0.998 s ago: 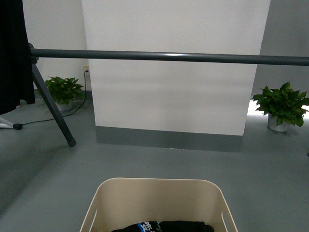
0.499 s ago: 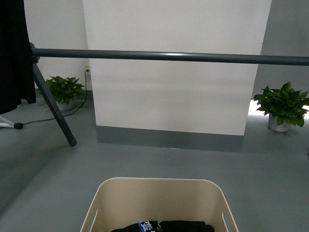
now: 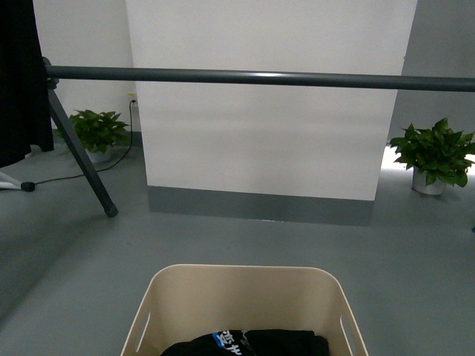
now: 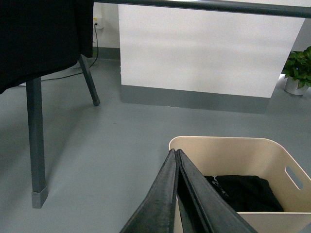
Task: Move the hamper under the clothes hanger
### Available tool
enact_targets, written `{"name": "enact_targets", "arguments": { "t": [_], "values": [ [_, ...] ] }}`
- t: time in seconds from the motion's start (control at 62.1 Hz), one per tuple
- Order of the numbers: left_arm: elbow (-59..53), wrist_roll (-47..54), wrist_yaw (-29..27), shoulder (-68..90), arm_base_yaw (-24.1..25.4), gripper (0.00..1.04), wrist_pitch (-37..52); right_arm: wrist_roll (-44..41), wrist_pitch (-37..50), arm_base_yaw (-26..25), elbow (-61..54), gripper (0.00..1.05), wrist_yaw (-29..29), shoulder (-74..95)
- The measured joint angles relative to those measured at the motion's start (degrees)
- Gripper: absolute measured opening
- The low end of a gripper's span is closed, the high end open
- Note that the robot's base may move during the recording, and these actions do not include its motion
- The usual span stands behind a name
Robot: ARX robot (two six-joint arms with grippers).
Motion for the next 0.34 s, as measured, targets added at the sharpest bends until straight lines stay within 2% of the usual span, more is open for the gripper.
{"name": "enact_targets", "arguments": {
  "t": [0.145,0.161,0.258,0.338],
  "values": [
    [0.0,0.0,0.0,0.0,0.0,0.33,0.0,0.0,0.0,0.0,0.0,0.29,0.0,0.0],
    [0.0,0.0,0.0,0.0,0.0,0.38,0.0,0.0,0.0,0.0,0.0,0.33,0.0,0.0],
    [0.0,0.0,0.0,0.0,0.0,0.52,0.0,0.0,0.0,0.0,0.0,0.47,0.0,0.0],
    [0.0,0.0,0.0,0.0,0.0,0.7,0.0,0.0,0.0,0.0,0.0,0.66,0.0,0.0]
  ]
}}
